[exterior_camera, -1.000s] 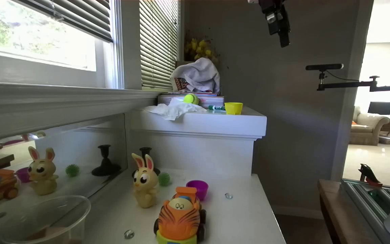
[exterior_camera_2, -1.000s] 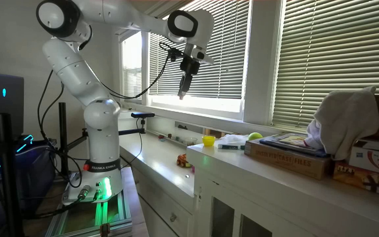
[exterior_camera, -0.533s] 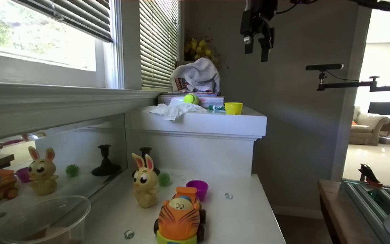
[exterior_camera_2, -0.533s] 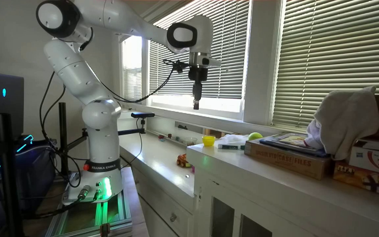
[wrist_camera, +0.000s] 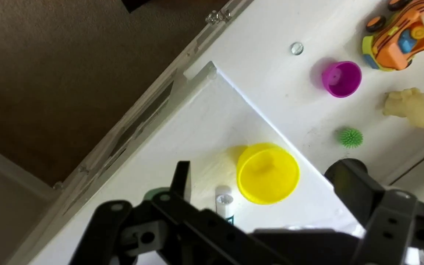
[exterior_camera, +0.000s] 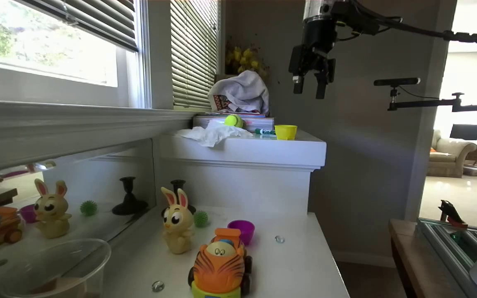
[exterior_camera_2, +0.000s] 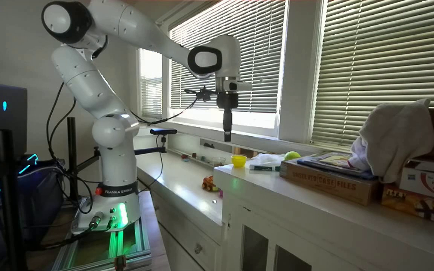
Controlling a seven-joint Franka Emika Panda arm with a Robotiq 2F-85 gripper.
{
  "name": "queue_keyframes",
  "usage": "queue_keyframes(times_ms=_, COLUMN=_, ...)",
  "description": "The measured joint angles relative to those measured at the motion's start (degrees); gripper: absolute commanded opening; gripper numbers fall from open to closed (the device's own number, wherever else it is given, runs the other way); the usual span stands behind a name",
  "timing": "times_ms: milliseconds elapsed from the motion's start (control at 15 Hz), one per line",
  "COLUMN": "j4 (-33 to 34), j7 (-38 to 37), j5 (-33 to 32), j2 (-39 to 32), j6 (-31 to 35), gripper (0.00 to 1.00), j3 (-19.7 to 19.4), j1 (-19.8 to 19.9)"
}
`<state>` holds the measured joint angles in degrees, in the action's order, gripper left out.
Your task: Put the yellow bowl next to the purple bowl
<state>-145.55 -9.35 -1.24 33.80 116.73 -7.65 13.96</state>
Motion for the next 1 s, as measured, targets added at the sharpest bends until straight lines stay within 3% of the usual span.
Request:
queue_keyframes(times_ms=333, j4=-5.2, j7=0.0, j5=0.0, j2=-0.1, j6=9.0, gripper=1.0, j3=0.0, j1=0.3)
queue_keyframes(times_ms=1000, j4=-6.1, j7=0.4, j5=0.0, j2=-1.7, j6=10.8, gripper=1.0, j3=-0.5, j1=0.2)
